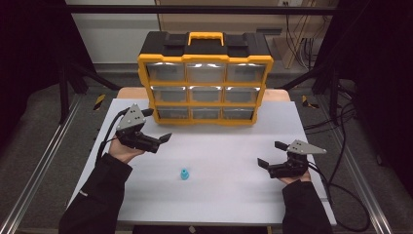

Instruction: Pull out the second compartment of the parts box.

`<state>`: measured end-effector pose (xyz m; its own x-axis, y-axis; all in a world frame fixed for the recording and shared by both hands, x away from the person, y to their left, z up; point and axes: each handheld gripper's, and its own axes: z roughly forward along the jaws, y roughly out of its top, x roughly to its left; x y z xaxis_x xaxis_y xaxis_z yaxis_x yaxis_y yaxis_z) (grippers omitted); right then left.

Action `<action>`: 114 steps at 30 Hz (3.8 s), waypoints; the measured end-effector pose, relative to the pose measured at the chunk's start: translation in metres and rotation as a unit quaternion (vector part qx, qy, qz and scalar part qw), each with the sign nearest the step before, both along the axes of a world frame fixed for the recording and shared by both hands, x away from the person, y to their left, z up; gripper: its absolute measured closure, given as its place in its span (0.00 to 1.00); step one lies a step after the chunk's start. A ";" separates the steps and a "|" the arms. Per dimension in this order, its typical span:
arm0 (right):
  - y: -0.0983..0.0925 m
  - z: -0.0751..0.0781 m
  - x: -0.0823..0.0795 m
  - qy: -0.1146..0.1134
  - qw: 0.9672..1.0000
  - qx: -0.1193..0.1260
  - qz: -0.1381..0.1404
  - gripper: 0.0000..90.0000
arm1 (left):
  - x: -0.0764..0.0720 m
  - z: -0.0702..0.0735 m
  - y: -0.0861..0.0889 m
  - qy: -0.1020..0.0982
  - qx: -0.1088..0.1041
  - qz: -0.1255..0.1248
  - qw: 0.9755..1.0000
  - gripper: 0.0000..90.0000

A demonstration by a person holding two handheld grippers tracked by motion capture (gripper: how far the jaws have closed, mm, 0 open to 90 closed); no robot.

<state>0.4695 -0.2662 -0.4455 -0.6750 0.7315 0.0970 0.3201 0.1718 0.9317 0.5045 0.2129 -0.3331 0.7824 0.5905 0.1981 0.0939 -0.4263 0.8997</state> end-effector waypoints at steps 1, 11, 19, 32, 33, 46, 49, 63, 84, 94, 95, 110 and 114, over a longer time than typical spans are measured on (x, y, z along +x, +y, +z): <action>0.000 0.000 0.000 0.003 1.000 0.000 0.000 0.00 | 0.001 0.001 -0.001 0.002 -0.001 0.000 1.000 0.01; 0.000 0.000 0.000 0.004 1.000 0.000 0.000 0.00 | 0.004 0.007 -0.010 0.001 0.011 -0.005 1.000 0.00; 0.000 0.000 0.000 0.001 1.000 0.000 0.001 0.00 | 0.004 0.015 -0.019 -0.020 0.029 -0.008 0.999 0.00; -0.001 0.000 0.000 0.000 1.000 -0.001 0.000 0.00 | 0.008 0.018 -0.027 -0.042 0.057 -0.001 0.998 0.01; 0.000 0.000 0.000 0.001 1.000 0.000 0.000 0.00 | 0.008 0.018 -0.028 -0.043 0.059 -0.002 0.997 0.01; 0.000 0.000 0.000 0.001 1.000 0.000 -0.001 0.00 | 0.009 0.026 -0.040 -0.069 0.075 -0.014 0.995 0.02; 0.000 0.000 0.000 0.002 1.000 0.000 0.000 0.00 | 0.011 0.028 -0.042 -0.076 0.082 -0.015 0.994 0.02; 0.000 0.000 0.000 0.004 1.000 0.000 0.000 0.00 | 0.017 0.040 -0.057 -0.101 0.113 -0.015 0.988 0.02; -0.001 0.001 0.000 0.006 1.000 -0.002 0.000 0.00 | 0.028 0.054 -0.072 -0.129 0.147 -0.021 0.981 0.02; -0.001 0.001 0.000 0.006 1.000 -0.005 0.000 0.00 | 0.034 0.059 -0.075 -0.141 0.156 -0.015 0.978 0.02; -0.002 0.001 0.000 0.005 1.000 -0.005 0.000 0.00 | 0.034 0.059 -0.075 -0.143 0.159 -0.015 0.977 0.02; 0.000 0.000 0.000 0.010 1.000 -0.005 0.002 0.00 | 0.043 0.068 -0.086 -0.161 0.176 -0.019 0.971 0.02; -0.001 0.000 0.000 0.009 1.000 -0.004 0.001 0.00 | 0.046 0.072 -0.092 -0.169 0.186 -0.017 0.968 0.02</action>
